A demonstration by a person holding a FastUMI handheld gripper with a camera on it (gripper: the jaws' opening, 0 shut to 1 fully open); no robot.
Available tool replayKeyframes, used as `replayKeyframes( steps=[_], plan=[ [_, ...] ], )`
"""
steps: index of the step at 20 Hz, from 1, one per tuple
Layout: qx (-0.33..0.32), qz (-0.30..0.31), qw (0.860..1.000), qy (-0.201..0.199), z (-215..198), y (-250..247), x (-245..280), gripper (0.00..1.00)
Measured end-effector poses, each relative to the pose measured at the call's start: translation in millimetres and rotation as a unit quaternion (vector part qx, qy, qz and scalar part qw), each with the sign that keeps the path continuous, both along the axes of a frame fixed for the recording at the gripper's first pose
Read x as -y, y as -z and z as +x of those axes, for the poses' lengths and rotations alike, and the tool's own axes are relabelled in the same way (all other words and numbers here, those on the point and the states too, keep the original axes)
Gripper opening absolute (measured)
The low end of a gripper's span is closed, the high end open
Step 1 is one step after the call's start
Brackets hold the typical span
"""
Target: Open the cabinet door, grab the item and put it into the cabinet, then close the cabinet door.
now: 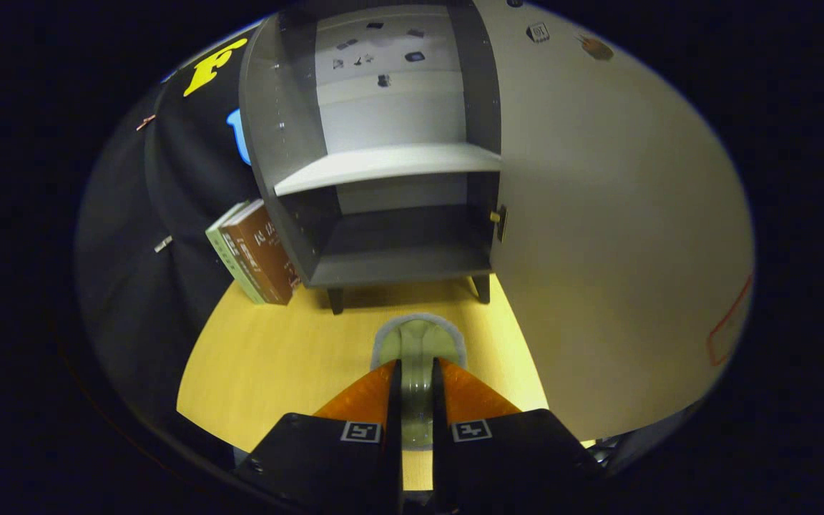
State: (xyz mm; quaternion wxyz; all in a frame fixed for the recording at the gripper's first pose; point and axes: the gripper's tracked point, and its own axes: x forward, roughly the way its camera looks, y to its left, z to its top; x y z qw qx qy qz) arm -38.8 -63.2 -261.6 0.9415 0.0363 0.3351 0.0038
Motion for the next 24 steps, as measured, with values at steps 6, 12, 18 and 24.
replayKeyframes(
  steps=[6,12,18,24],
  plan=[
    [0.040,0.018,0.999,-0.010,54,-90,-19,0.21],
    [0.094,0.000,0.996,-0.005,134,-147,-30,0.21],
    [0.102,0.002,0.995,0.015,206,-156,-36,0.21],
    [0.096,0.016,0.995,0.032,265,-140,-44,0.21]
  ],
)
